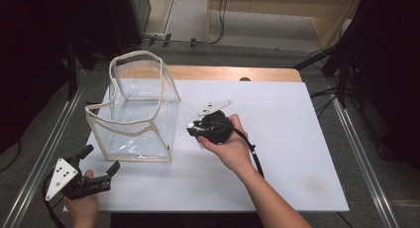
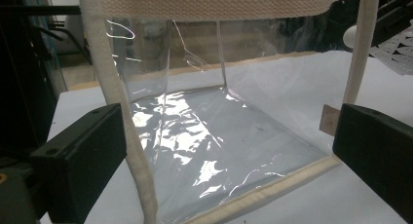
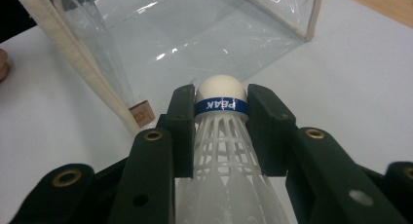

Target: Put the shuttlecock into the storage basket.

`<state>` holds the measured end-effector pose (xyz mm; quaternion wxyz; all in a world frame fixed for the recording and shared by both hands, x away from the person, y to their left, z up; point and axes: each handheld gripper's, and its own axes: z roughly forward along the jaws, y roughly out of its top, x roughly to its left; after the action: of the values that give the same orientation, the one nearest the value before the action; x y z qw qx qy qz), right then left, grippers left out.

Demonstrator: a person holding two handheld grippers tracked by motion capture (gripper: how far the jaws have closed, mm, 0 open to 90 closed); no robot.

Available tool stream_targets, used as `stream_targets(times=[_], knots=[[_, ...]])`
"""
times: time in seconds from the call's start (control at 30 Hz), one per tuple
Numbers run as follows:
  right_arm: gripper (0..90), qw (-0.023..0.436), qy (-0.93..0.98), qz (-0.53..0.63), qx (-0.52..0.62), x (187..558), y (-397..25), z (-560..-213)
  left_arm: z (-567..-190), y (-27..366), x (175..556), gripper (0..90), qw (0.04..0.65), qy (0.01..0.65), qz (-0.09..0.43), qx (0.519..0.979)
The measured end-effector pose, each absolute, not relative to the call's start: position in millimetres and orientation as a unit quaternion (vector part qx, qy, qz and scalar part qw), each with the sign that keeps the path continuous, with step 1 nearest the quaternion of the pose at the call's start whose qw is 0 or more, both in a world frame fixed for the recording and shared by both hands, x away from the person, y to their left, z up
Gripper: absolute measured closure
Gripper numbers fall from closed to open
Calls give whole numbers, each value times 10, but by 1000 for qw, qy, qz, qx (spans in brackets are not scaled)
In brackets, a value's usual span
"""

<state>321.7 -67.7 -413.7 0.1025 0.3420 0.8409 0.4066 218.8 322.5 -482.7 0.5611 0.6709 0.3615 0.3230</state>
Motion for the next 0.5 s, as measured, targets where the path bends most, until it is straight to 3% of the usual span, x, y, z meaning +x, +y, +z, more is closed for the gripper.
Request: stream_targets(times=[0.5], knots=[[632,108,837,421,333,3217,-635,-4034,-4827,3225,2188,0,561,361,323,671]])
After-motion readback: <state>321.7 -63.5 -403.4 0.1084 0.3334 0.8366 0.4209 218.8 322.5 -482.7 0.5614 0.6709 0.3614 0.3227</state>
